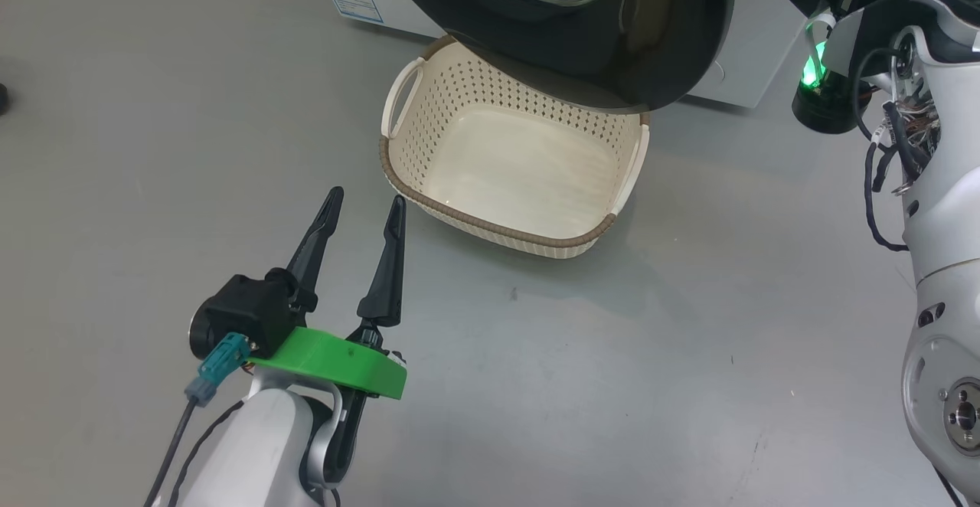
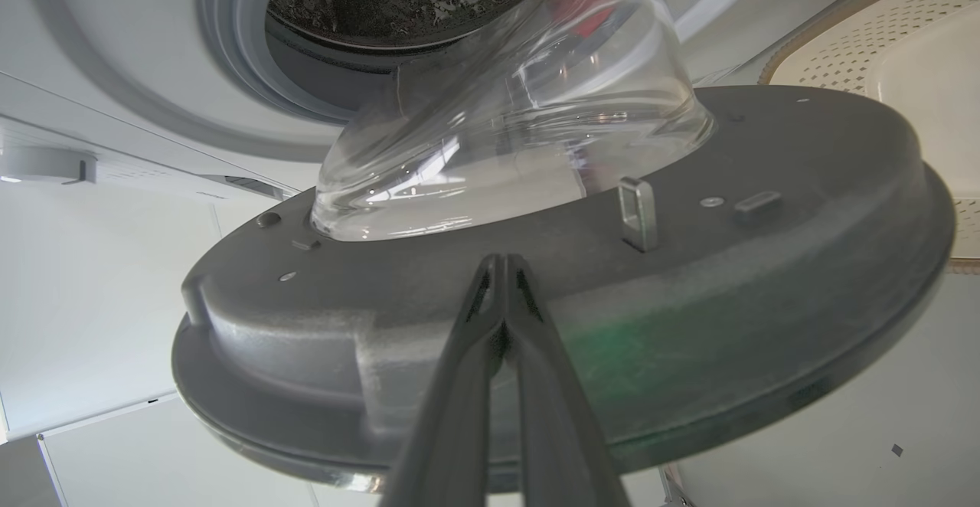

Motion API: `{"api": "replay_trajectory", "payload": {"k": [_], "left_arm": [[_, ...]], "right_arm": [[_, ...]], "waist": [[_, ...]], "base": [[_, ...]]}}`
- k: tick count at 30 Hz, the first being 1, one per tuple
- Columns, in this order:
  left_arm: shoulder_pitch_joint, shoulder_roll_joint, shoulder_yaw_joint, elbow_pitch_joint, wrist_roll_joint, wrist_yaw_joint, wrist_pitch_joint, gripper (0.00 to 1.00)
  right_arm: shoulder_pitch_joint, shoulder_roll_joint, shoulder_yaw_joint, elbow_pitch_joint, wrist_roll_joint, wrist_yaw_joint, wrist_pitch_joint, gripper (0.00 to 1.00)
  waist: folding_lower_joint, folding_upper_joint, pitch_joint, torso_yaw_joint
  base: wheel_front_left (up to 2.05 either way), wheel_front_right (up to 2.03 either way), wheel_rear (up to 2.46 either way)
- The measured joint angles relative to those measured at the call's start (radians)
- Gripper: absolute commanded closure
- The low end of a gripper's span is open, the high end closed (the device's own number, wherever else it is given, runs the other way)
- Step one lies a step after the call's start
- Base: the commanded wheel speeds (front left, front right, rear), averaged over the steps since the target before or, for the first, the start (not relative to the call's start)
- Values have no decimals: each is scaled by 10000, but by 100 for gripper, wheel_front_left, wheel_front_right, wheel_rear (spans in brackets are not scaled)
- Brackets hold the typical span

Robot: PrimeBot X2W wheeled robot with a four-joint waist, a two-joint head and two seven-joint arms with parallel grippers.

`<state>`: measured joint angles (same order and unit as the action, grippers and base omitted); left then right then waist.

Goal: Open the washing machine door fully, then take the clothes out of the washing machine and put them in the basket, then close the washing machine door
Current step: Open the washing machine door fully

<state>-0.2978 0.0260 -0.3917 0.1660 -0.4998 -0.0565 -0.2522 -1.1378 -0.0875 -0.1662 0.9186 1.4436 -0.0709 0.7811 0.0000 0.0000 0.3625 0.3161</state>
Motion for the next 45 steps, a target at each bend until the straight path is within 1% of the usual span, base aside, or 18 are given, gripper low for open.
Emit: {"api": "replay_trajectory", "payload": {"k": [13,15,18,20,23,25,27,30,35,38,39,41,43,45], "left_arm": [[119,2,12,-6,75,0,0,0],[122,2,15,-8,86,0,0,0],[134,2,42,-8,54,0,0,0],[196,6,144,-8,44,2,0,0],[300,17,244,12,44,17,0,0],[324,15,291,29,44,23,0,0],[325,19,366,40,44,35,0,0],[339,19,466,69,44,40,0,0],[527,29,811,155,46,86,0,0],[643,33,1011,178,75,86,0,0],[643,33,1011,178,75,86,0,0],[742,33,1145,180,113,88,0,0],[836,36,1292,184,259,88,0,0],[891,38,1373,186,314,88,0,0]], "right_arm": [[125,38,8,-40,115,25,-2,100],[198,44,4,-161,96,282,-182,100],[236,56,21,-420,-67,786,-539,100],[338,-81,213,-573,-428,1076,-800,100],[627,-451,612,-775,-1150,1601,-1221,100],[874,-713,803,-922,-1586,1801,-1540,100],[1094,-880,905,-1133,-1925,1900,-1996,100],[1498,-1126,1427,-1655,-2685,2021,-2485,100],[2480,-1392,2353,-2656,-3931,2010,-3486,100],[3013,-1584,3131,-3902,-4544,2002,-4088,100],[3013,-1584,3131,-3902,-4544,2002,-4088,100],[3307,-1670,3676,-4571,-4955,2004,-4537,100],[3766,-1779,4134,-5020,-5358,2004,-4957,100],[4361,-1891,4393,-5210,-5609,2004,-5396,100]], "waist": [[0,0,-103,-37],[0,0,-118,-42],[0,0,-168,-45],[0,0,-231,-61],[0,0,-322,-118],[0,0,-401,-160],[0,0,-492,-212],[0,0,-650,-302],[0,0,-962,-508],[0,0,-1170,-663],[0,0,-1170,-663],[0,0,-1305,-786],[0,0,-1435,-925],[0,0,-1565,-1063]], "base": [[0,0,0],[0,0,0],[0,0,0],[0,0,0],[0,0,0],[0,0,0],[0,0,0],[0,0,0],[0,0,0],[0,0,0],[0,0,0],[0,0,0],[0,0,0],[0,0,0]]}}
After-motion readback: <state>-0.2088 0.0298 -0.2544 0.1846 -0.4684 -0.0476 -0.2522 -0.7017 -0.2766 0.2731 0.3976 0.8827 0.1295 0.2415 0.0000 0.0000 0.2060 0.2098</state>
